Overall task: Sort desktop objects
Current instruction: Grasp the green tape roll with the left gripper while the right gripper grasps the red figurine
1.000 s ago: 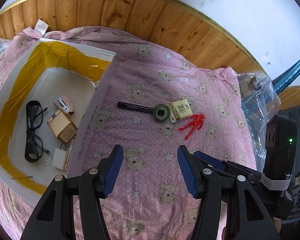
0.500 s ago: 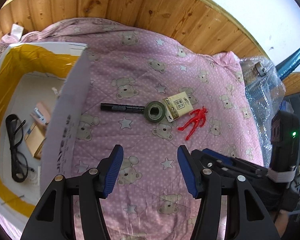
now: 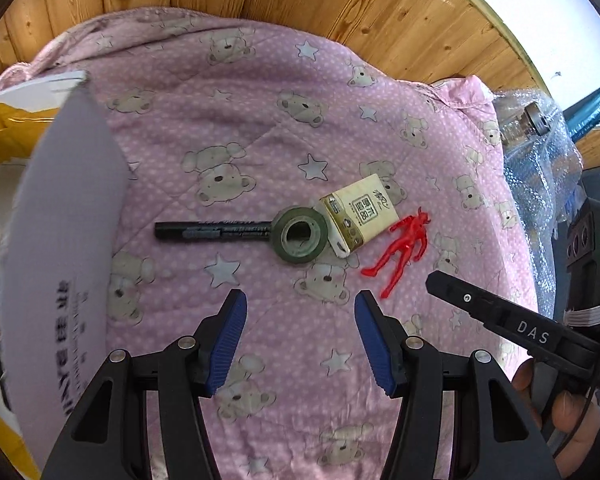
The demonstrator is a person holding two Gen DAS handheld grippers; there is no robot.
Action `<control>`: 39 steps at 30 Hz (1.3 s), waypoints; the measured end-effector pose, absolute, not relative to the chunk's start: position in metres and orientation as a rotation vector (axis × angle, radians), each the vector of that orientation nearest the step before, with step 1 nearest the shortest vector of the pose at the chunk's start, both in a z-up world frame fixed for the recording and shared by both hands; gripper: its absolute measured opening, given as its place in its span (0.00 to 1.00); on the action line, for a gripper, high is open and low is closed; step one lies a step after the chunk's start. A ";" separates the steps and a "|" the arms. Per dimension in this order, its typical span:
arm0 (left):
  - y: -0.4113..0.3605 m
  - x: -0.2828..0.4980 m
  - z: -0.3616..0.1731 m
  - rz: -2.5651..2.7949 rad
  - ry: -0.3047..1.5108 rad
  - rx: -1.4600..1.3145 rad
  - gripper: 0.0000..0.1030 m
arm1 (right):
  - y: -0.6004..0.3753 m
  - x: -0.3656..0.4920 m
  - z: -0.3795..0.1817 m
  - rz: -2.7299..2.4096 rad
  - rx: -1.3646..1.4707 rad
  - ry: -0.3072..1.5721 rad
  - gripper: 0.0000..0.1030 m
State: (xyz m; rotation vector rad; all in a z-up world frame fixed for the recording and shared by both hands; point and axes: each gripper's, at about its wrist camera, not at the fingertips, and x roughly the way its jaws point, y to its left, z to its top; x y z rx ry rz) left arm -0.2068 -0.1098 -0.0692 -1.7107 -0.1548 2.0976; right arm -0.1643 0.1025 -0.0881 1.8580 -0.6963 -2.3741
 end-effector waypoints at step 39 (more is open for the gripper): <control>-0.073 -0.261 -0.122 2.141 -0.109 -1.594 0.44 | 0.112 -0.210 -0.136 -2.454 1.904 -0.645 0.32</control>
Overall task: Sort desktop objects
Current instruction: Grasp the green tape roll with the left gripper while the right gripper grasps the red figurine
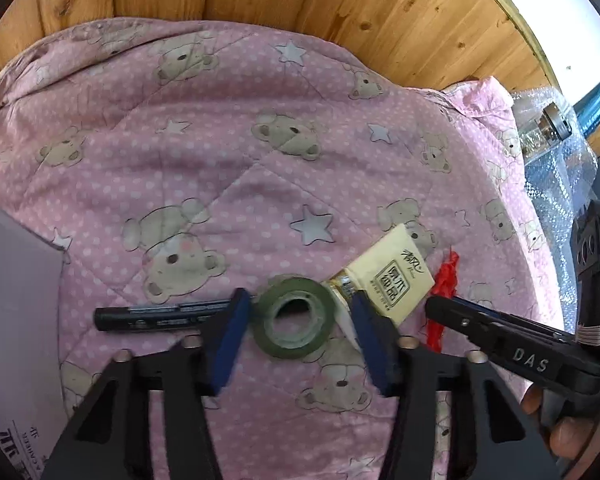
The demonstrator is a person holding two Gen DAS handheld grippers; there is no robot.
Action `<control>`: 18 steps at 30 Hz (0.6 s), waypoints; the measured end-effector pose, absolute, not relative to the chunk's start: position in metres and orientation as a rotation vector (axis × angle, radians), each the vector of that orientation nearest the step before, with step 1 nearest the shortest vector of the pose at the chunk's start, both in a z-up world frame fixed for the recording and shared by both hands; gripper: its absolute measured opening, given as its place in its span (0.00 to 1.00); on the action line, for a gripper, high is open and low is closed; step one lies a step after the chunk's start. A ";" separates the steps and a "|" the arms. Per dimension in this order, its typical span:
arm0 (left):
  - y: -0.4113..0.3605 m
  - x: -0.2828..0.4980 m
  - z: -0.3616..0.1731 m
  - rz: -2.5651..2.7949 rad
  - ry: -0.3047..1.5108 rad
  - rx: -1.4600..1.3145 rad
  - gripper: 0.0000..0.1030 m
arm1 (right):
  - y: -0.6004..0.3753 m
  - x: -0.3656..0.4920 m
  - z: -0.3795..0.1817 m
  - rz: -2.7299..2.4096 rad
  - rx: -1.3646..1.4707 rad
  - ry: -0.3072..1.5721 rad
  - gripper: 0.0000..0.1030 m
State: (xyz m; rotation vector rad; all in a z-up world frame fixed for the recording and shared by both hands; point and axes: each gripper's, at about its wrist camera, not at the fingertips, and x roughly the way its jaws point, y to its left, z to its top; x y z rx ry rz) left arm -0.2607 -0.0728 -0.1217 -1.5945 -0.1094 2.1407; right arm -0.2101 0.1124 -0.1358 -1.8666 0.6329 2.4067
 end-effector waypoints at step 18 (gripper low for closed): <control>-0.083 -0.255 -0.137 2.138 -0.225 -1.678 0.33 | 0.118 -0.199 -0.130 2.397 -1.848 0.687 0.32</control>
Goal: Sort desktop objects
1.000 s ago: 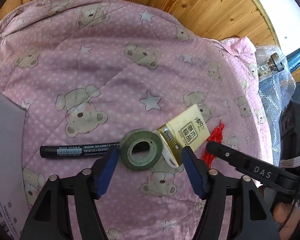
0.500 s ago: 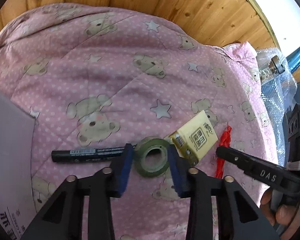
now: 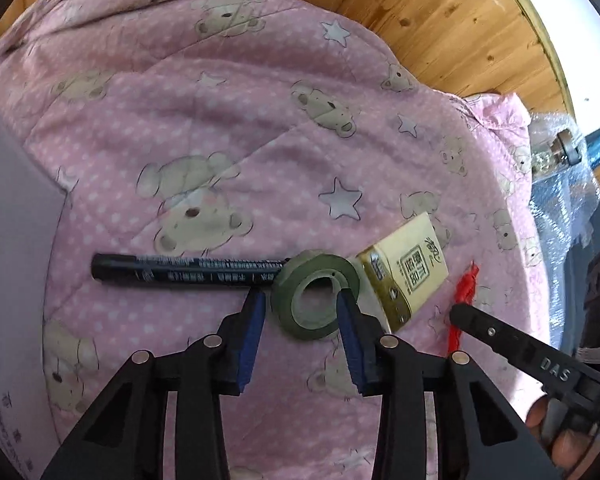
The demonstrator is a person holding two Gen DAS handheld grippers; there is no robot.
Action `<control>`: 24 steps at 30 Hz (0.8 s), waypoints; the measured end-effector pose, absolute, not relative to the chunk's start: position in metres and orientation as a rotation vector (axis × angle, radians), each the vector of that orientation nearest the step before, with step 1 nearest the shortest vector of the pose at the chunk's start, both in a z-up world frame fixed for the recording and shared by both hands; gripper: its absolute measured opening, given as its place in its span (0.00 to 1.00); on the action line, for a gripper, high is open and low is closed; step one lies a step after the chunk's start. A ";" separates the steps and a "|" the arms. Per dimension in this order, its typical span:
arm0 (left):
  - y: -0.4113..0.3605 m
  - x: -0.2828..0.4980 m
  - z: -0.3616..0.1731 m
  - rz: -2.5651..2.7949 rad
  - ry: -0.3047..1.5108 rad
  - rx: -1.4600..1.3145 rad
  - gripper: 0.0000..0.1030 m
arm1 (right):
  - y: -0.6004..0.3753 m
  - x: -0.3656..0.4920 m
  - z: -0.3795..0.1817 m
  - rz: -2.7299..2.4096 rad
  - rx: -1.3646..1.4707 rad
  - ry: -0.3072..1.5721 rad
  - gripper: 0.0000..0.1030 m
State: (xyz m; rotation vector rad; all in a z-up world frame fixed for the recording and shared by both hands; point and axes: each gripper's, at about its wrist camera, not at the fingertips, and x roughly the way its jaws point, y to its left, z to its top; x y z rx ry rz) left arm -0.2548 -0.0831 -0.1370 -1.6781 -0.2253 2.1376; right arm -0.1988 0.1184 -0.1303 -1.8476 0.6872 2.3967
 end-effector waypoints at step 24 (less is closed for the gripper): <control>-0.108 -0.207 -0.078 2.191 -0.257 -1.643 0.16 | 0.082 -0.157 -0.086 2.518 -1.860 0.642 0.32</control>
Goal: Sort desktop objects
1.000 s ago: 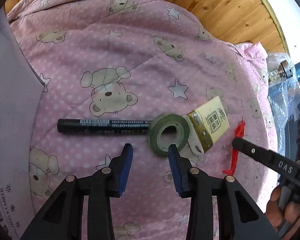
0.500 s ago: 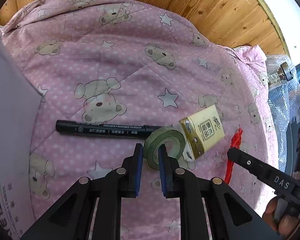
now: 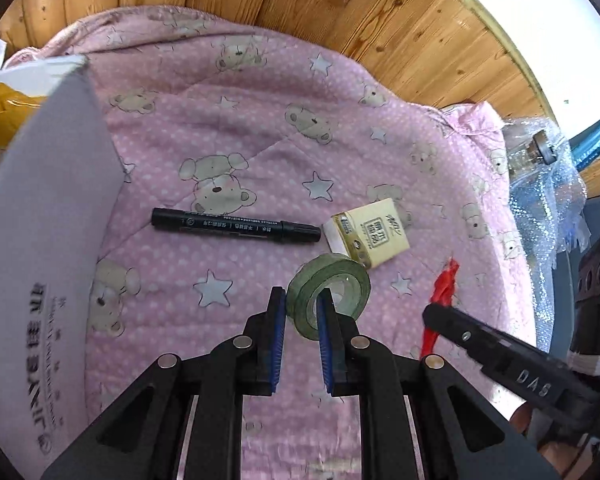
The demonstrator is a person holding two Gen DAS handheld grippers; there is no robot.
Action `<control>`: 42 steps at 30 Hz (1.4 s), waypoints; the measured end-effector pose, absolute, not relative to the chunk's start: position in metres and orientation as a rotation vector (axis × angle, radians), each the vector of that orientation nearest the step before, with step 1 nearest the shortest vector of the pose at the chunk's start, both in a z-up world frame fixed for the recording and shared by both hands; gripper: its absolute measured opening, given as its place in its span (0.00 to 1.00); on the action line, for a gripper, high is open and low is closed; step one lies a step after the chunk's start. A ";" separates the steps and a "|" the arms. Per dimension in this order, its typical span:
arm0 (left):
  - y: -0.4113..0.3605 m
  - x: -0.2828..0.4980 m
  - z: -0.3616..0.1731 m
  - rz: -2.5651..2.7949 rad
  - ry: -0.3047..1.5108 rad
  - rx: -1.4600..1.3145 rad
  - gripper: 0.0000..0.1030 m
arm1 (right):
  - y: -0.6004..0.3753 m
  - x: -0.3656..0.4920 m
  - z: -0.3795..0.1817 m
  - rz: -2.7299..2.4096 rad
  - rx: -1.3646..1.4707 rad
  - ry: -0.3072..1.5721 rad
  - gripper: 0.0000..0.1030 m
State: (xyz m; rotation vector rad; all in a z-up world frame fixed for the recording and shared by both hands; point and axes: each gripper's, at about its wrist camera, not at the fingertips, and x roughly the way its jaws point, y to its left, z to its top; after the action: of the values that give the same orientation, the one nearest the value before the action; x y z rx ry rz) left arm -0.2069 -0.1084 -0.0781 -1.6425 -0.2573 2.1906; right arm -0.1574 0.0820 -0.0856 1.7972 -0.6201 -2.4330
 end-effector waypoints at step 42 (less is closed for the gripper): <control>-0.240 -0.083 0.045 2.447 -0.527 -1.395 0.16 | -0.060 -0.066 0.037 -2.387 1.524 -0.180 0.32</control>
State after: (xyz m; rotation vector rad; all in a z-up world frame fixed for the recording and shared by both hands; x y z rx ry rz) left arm -0.0828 -0.2399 0.0454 -1.3952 -0.5266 2.4469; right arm -0.0664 -0.0596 0.0369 1.5238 -0.1796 -2.3866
